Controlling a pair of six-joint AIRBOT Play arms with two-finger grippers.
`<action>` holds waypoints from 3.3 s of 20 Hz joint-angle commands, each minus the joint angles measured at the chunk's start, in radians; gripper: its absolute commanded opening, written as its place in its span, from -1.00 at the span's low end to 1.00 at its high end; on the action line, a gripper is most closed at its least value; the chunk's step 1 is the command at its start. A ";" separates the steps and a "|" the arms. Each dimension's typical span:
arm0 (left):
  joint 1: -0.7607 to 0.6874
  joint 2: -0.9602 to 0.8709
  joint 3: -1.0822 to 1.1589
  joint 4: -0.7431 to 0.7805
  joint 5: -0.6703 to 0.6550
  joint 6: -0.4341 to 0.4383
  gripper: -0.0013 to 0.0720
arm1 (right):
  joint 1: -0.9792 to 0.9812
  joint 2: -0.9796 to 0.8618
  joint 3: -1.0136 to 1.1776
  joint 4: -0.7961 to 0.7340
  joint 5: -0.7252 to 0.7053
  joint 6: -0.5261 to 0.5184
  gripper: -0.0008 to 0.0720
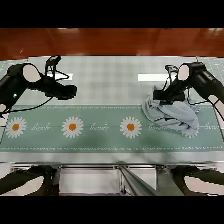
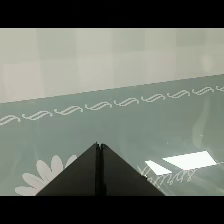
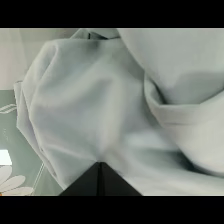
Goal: Fold the shirts.
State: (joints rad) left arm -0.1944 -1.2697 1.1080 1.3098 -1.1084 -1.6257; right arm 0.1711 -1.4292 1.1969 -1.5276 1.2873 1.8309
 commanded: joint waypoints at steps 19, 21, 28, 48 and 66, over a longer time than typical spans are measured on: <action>0.000 -0.008 0.000 0.000 0.044 0.000 -0.92 | 0.000 0.000 0.000 -0.001 -0.094 0.001 -0.91; 0.001 -0.022 0.000 0.000 0.062 0.000 -0.92 | 0.000 0.000 0.000 0.006 -0.177 0.001 -0.91; 0.082 0.069 0.092 0.061 -0.005 0.051 0.43 | -0.002 0.137 0.266 -0.383 -0.022 -0.101 0.16; 0.095 0.481 -0.406 -0.030 0.175 -0.006 0.42 | -0.158 0.032 -0.251 -0.102 -0.356 -0.148 -0.91; 0.212 0.492 -0.277 0.126 0.140 -0.075 0.42 | 0.175 0.237 0.949 0.021 -0.337 -0.313 -0.91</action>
State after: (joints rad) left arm 0.0166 -0.7784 0.8303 1.4361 -0.9657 -1.6978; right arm 0.2436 -1.1954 2.0544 -1.5276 1.0191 1.5280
